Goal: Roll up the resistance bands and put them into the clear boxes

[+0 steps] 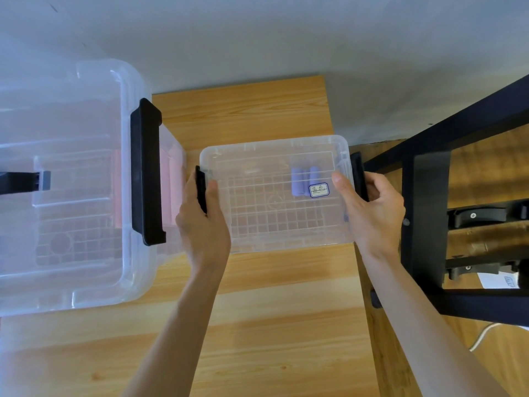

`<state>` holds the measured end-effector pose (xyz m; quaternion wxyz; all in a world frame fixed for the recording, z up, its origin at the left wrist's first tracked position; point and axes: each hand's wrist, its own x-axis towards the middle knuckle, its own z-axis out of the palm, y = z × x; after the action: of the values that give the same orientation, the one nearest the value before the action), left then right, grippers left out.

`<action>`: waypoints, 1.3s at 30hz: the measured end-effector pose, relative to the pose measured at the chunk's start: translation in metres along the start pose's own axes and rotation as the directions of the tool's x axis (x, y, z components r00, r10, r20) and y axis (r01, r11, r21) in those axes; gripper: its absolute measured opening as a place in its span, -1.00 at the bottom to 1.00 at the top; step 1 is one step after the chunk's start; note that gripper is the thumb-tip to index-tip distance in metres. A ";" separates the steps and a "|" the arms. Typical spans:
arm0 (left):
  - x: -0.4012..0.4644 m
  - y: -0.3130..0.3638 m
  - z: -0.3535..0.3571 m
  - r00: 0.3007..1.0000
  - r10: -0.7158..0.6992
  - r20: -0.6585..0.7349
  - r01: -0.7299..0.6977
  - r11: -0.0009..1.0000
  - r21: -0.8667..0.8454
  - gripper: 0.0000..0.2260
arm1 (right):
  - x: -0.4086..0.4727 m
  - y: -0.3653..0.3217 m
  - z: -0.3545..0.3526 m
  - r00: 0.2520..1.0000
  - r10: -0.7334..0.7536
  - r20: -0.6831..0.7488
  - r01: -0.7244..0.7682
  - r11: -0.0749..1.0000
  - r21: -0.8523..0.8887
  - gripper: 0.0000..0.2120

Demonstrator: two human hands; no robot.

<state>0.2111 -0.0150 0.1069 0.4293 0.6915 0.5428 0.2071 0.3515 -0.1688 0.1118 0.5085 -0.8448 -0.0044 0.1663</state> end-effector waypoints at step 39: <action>0.001 0.022 -0.006 0.847 0.435 0.307 -0.503 0.842 0.195 -0.68 | -0.017 -0.017 -0.019 0.917 -0.334 0.219 0.400 0.759 -0.515 -0.84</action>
<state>0.2193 -0.0131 0.1278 0.3322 0.8759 0.3198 0.1420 0.3433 -0.1796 0.1396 0.2659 -0.9263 -0.2464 0.1030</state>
